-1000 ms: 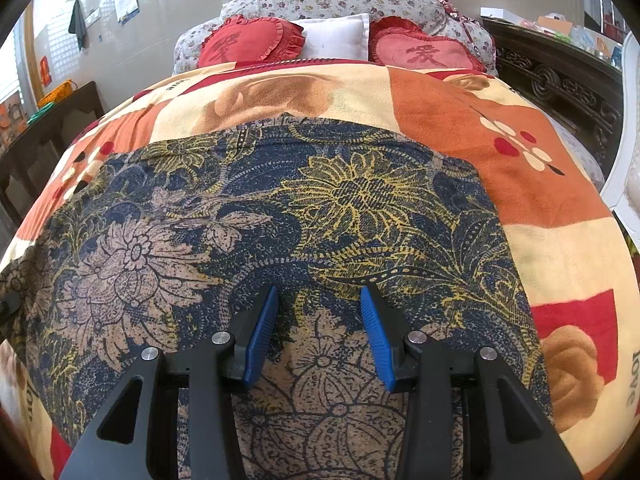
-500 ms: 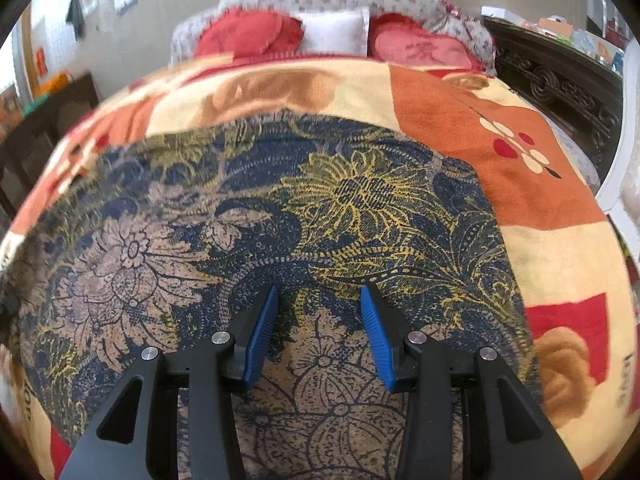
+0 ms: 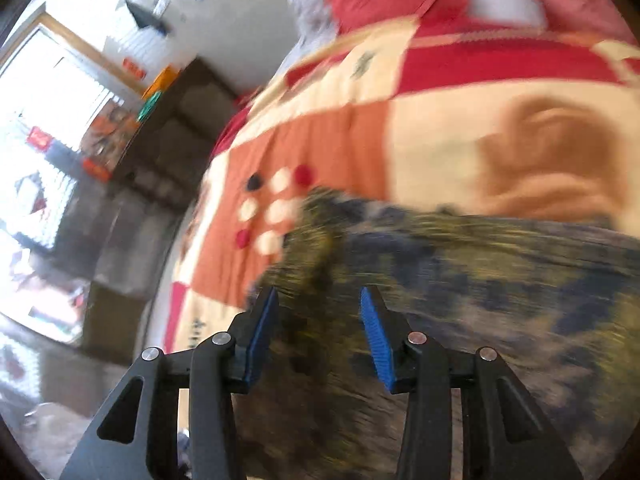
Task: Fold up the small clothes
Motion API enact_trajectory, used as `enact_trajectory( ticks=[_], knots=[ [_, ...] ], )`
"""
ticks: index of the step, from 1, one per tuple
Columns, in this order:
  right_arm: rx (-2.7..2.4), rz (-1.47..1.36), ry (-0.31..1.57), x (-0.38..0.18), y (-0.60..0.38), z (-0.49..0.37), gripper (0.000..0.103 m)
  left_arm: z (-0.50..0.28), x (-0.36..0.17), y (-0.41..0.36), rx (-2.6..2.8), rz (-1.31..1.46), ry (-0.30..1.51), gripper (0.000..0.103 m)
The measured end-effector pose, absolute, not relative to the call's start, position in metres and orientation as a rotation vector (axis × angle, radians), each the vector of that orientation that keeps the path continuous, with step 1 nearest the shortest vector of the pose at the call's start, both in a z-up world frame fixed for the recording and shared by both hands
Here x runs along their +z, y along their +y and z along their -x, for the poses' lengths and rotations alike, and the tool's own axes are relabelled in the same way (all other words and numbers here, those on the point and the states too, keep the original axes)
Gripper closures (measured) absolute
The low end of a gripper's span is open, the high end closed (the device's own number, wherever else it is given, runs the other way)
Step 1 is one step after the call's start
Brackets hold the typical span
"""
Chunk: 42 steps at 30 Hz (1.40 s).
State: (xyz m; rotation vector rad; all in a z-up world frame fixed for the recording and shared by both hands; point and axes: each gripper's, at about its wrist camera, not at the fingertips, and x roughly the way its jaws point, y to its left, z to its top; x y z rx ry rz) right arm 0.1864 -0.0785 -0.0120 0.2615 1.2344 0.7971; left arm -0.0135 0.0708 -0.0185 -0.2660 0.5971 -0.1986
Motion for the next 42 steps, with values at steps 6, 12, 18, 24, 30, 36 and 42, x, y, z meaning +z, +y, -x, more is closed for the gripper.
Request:
enact_trajectory(
  ticks=[6,12,18,24,30,36,42],
  knots=[
    [0.781,-0.06,1.356,-0.021,-0.022,-0.204,0.044,0.008,-0.02,0.052,-0.244,0.234,0.605,0.091],
    [0.727,0.105,1.391,-0.023,0.0,-0.212,0.043,0.002,-0.022,0.045,-0.275,0.223,0.616,0.091],
    [0.746,0.221,1.363,-0.019,0.022,-0.206,0.039,0.002,-0.023,0.041,-0.284,0.213,0.62,0.091],
    [0.653,0.334,1.351,-0.031,0.025,-0.211,0.063,0.005,-0.021,0.042,-0.283,0.214,0.623,0.091],
    [0.672,0.262,1.332,-0.021,-0.005,-0.221,0.081,0.007,-0.011,0.035,-0.298,0.195,0.611,0.091],
    [0.633,0.196,1.318,-0.008,-0.067,-0.231,0.082,0.006,-0.001,0.001,-0.355,0.151,0.607,0.091],
    [0.587,0.159,1.296,-0.003,-0.139,-0.229,0.082,0.005,0.003,-0.055,-0.451,0.083,0.623,0.091]
  ],
)
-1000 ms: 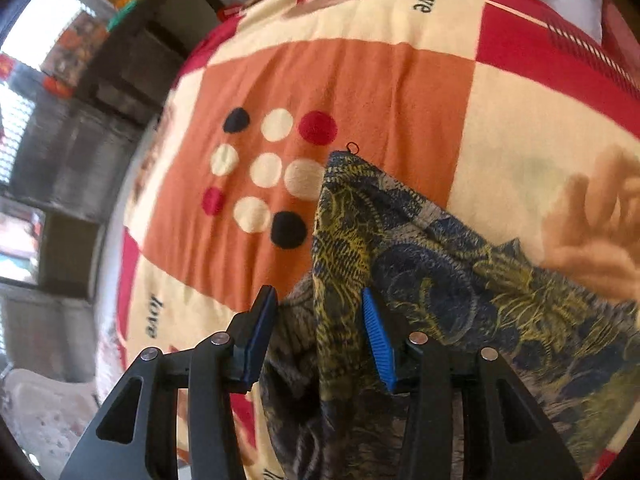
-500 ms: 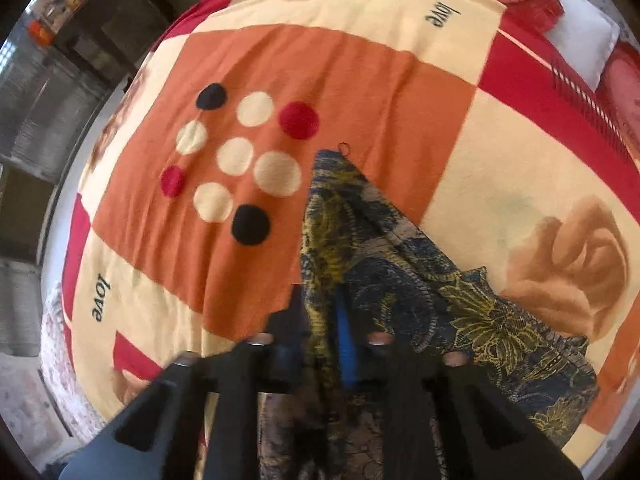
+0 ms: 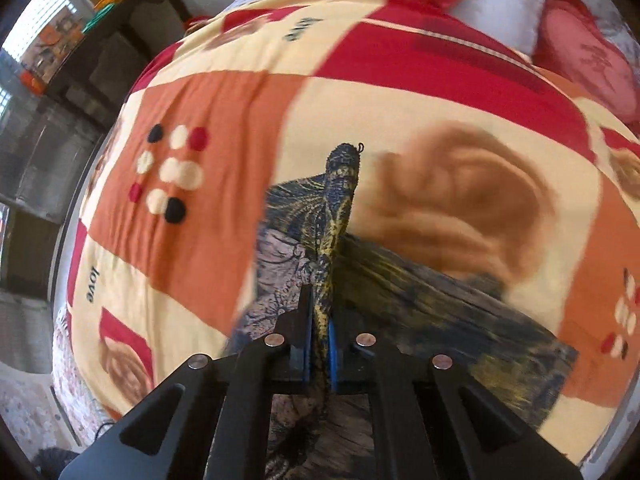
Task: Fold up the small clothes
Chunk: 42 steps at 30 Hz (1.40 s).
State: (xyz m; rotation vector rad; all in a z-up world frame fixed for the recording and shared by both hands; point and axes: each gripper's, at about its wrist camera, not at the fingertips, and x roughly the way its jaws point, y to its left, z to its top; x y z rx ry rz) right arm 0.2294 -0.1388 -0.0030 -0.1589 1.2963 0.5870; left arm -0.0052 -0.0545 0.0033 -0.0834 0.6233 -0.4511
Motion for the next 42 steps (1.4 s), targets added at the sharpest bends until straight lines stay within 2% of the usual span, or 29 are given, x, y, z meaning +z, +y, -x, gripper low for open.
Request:
enact_trajectory(
  ticks=[13,21,25,28,30,31,32,34,35,36,37,38,40,42],
  knots=[
    [0.486,0.14,1.289,0.0,-0.282,-0.218,0.082,0.01,0.004,-0.18,-0.614,0.004,0.657,0.091],
    [0.443,0.129,1.315,-0.045,-0.338,-0.216,0.082,0.013,-0.047,-0.232,-0.623,-0.101,0.765,0.089],
    [0.406,0.028,1.306,-0.077,-0.362,-0.213,0.076,0.021,-0.053,-0.233,-0.644,-0.111,0.8,0.085],
    [0.407,-0.103,1.208,-0.061,-0.383,-0.201,0.076,0.037,-0.036,-0.215,-0.671,-0.118,0.766,0.08],
    [0.409,-0.178,1.111,-0.039,-0.4,-0.185,0.074,0.047,-0.022,-0.193,-0.66,-0.11,0.724,0.07],
    [0.407,-0.203,1.061,-0.026,-0.407,-0.172,0.072,0.049,-0.015,-0.18,-0.636,-0.102,0.706,0.059],
    [0.414,-0.216,1.027,-0.016,-0.411,-0.161,0.071,0.048,-0.009,-0.165,-0.605,-0.084,0.688,0.054],
    [0.462,-0.209,0.972,-0.001,-0.41,-0.128,0.068,0.039,-0.004,-0.139,-0.541,-0.033,0.671,0.054],
    [0.492,-0.19,0.96,0.001,-0.404,-0.11,0.068,0.03,-0.006,-0.129,-0.506,-0.006,0.69,0.057],
    [0.514,-0.165,0.956,0.0,-0.396,-0.094,0.068,0.02,-0.012,-0.123,-0.482,0.017,0.729,0.067],
    [0.513,-0.126,0.953,-0.004,-0.386,-0.076,0.068,0.006,-0.021,-0.118,-0.474,0.05,0.789,0.095],
    [0.507,-0.087,0.954,-0.012,-0.382,-0.057,0.068,-0.004,-0.035,-0.114,-0.456,0.07,0.853,0.102],
    [0.524,-0.074,0.978,-0.031,-0.368,-0.035,0.068,-0.016,-0.067,-0.11,-0.409,0.097,0.959,0.103],
    [0.508,-0.04,1.02,-0.061,-0.359,-0.019,0.068,-0.012,-0.083,-0.106,-0.424,0.132,0.947,0.102]
  ],
)
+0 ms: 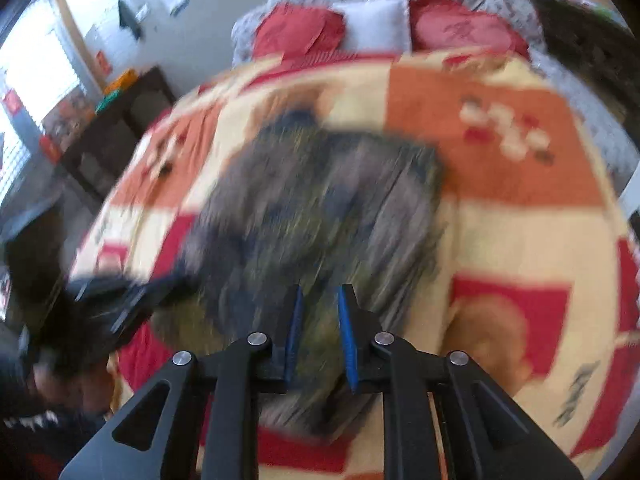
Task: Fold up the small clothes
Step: 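Fold the held garment over with both grippers and release it onto the bed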
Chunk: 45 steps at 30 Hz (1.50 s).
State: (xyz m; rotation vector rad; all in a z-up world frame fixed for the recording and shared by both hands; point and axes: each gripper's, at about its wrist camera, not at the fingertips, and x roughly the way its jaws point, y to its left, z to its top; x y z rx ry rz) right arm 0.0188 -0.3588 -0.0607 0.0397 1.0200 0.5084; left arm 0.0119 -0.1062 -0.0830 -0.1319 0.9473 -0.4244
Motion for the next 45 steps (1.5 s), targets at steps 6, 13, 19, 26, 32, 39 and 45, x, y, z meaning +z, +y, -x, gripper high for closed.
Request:
enact_trajectory(
  ticks=[6,13,19,26,32,39,45],
  knots=[
    [0.477,-0.08,0.945,-0.085,-0.368,-0.003,0.069,-0.017,-0.052,-0.101,-0.41,0.138,0.909,0.101],
    [0.289,-0.168,0.925,-0.021,-0.37,-0.067,0.066,-0.108,0.009,-0.12,-0.344,0.128,0.803,0.087],
    [0.055,-0.27,0.954,-0.04,-0.341,-0.151,0.062,-0.195,-0.042,-0.144,-0.214,0.1,0.936,0.083],
    [0.057,-0.29,0.895,-0.097,-0.345,-0.159,0.05,-0.197,-0.078,-0.128,-0.244,0.154,0.903,0.082],
    [0.088,-0.354,0.897,-0.104,-0.356,-0.158,0.05,-0.198,-0.077,-0.134,-0.224,0.132,0.892,0.082],
    [0.062,-0.306,0.937,-0.085,-0.354,-0.152,0.047,-0.19,-0.028,-0.104,-0.321,0.182,0.946,0.066],
    [0.021,-0.28,0.759,-0.037,-0.364,-0.056,0.047,-0.127,-0.02,-0.034,-0.434,0.254,0.865,0.016]
  ],
)
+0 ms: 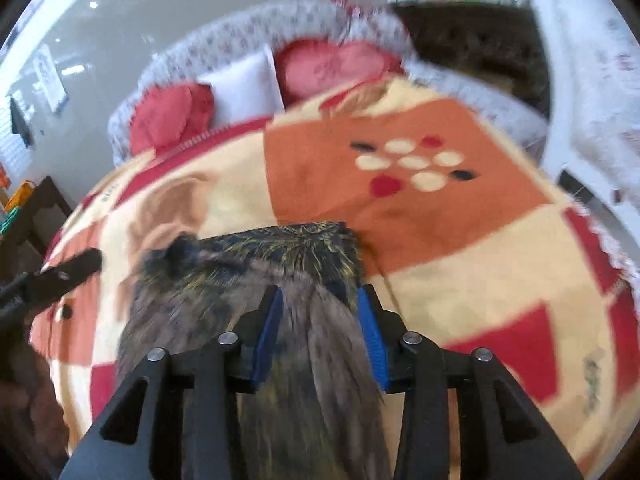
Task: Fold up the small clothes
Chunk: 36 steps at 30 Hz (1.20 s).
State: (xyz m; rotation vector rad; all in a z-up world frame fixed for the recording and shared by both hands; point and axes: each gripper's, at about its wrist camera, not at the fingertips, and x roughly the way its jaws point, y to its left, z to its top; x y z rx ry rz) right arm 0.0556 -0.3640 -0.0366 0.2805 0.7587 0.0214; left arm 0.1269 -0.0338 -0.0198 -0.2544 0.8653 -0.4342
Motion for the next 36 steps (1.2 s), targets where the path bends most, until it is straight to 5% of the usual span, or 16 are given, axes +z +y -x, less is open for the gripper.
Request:
enact_trajectory(
  ticks=[5,12,14,17,23,36],
  knots=[
    [-0.007,-0.286,0.725,-0.058,-0.359,0.031,0.047,-0.108,-0.082,-0.049,-0.573,0.339,1.029,0.024],
    [-0.003,-0.239,0.746,-0.072,-0.369,0.065,0.047,-0.121,-0.083,-0.063,-0.66,0.448,1.014,0.025],
    [-0.007,-0.268,0.748,-0.07,-0.382,0.059,0.047,-0.126,-0.088,-0.052,-0.607,0.505,1.029,0.064],
    [-0.037,-0.315,0.755,-0.068,-0.4,0.045,0.047,-0.131,-0.101,-0.037,-0.584,0.635,1.06,0.075],
    [0.099,-0.573,0.792,-0.08,-0.429,0.003,0.047,-0.125,-0.084,-0.038,-0.546,0.581,1.031,0.084],
    [0.288,-0.673,0.847,-0.093,-0.411,-0.031,0.047,-0.125,-0.087,0.037,-0.398,0.504,1.071,0.079]
  ],
)
